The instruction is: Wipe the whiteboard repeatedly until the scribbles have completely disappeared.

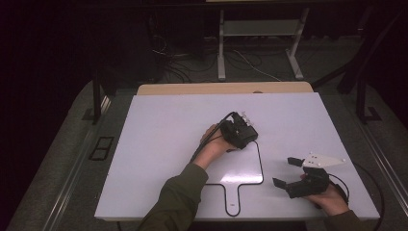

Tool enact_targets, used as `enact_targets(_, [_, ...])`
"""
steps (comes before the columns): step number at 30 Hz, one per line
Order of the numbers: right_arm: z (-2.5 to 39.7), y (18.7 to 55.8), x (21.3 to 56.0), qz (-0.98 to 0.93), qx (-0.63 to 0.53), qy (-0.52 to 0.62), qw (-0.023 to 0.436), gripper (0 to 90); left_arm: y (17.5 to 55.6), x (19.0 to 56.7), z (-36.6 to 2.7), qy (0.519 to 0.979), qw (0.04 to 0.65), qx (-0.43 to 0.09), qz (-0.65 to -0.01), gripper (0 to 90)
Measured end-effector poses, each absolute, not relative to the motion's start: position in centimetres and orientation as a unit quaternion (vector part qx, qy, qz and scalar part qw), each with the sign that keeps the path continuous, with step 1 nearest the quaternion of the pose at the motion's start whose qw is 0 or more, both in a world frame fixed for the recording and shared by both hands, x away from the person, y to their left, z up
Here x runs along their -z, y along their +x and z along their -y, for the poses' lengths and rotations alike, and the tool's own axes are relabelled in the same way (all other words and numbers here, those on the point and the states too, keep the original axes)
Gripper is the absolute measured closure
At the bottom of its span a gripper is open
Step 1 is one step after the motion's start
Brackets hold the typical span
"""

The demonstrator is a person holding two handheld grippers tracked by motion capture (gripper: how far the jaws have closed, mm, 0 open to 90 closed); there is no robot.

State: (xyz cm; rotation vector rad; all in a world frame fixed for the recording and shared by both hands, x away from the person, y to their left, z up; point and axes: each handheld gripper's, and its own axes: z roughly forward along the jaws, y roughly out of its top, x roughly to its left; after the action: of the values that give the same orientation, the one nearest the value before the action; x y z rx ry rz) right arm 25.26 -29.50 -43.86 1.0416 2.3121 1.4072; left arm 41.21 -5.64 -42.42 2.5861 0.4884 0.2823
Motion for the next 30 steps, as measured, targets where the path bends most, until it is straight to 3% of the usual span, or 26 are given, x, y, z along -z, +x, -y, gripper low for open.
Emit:
enact_targets(3, [29.5, 25.3, 43.9, -0.791, -0.482, 0.357, 0.121, 0.0, 40.4, 42.3, 6.2, 0.952, 0.240, -0.110, -0.158, 39.3])
enact_targets(13, [29.5, 25.2, 43.8, -0.791, -0.482, 0.357, 0.121, 0.0, 42.3, 42.5, 4.7, 0.939, 0.251, -0.114, -0.205, 39.4])
enact_targets(30, [29.5, 25.2, 43.8, -0.792, -0.482, 0.355, 0.121, 0.0, 38.3, 42.7, 6.7, 0.949, 0.269, -0.088, -0.138, 39.3])
